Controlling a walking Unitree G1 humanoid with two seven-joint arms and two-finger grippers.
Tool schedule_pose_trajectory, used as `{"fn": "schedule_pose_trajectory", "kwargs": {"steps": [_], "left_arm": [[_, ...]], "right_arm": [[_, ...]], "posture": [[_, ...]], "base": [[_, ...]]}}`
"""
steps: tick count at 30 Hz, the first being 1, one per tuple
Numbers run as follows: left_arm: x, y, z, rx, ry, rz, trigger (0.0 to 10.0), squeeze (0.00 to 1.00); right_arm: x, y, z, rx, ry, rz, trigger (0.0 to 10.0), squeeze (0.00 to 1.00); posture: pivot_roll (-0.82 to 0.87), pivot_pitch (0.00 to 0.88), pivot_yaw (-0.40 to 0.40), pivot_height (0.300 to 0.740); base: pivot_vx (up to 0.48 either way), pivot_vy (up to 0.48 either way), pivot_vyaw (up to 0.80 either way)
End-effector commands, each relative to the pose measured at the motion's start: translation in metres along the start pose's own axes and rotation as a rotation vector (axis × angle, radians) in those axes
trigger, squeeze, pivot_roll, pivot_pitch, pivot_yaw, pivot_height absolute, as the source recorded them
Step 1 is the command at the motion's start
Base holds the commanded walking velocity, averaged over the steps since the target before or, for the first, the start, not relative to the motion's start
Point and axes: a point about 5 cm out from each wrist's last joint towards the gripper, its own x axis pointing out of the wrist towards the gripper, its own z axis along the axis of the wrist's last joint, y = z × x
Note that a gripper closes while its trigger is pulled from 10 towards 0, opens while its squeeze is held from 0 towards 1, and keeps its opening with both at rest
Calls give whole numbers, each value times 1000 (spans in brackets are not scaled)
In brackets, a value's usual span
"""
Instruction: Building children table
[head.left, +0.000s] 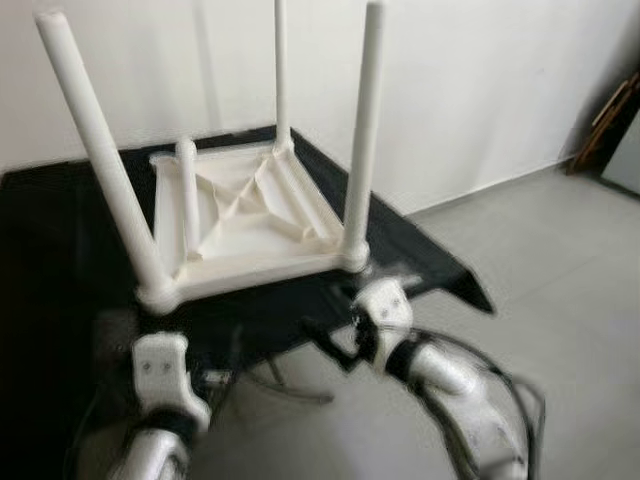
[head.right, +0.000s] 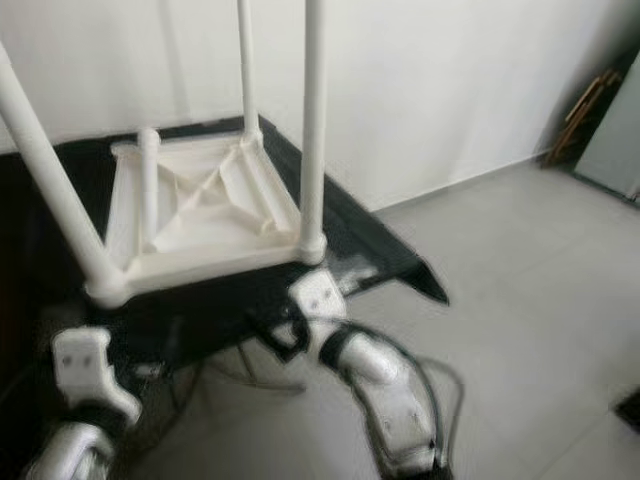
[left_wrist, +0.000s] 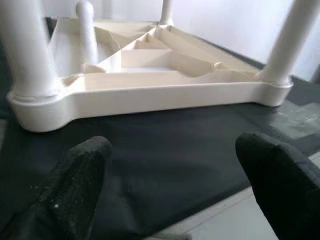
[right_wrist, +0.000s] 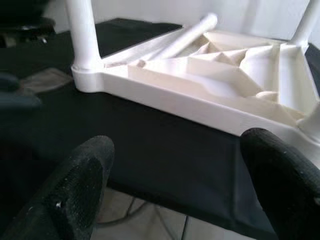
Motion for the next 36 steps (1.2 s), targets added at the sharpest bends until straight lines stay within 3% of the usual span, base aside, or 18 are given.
{"fn": "schedule_pose_trajectory", "kwargs": {"steps": [1,4,13,24,36], "left_arm": [[2,-4,-1,-14,9,-33,10000,0],[3,-5,-1,-20,9,-43,10000,0],[8,-9,3,-14,2,-71,10000,0],[19,-13,7,-23,-24,-99,10000,0],[22,-11,6,-40,-21,-103,10000,0]], "right_arm": [[-1,-5,1,8,-1,-15,10000,0],[-1,-6,0,13,2,-11,10000,0],[0,-3,-3,-21,25,38,10000,0],[2,-7,-4,15,21,24,10000,0],[4,-9,-4,31,18,18,10000,0]], "posture": [[-10,47,-9,740],[-10,47,-10,740],[-9,50,-17,740],[-18,51,-16,740],[-18,48,-18,740]], "base": [[0,-472,0],[0,-472,0],[0,-472,800],[0,-472,800],[0,-472,0]]}}
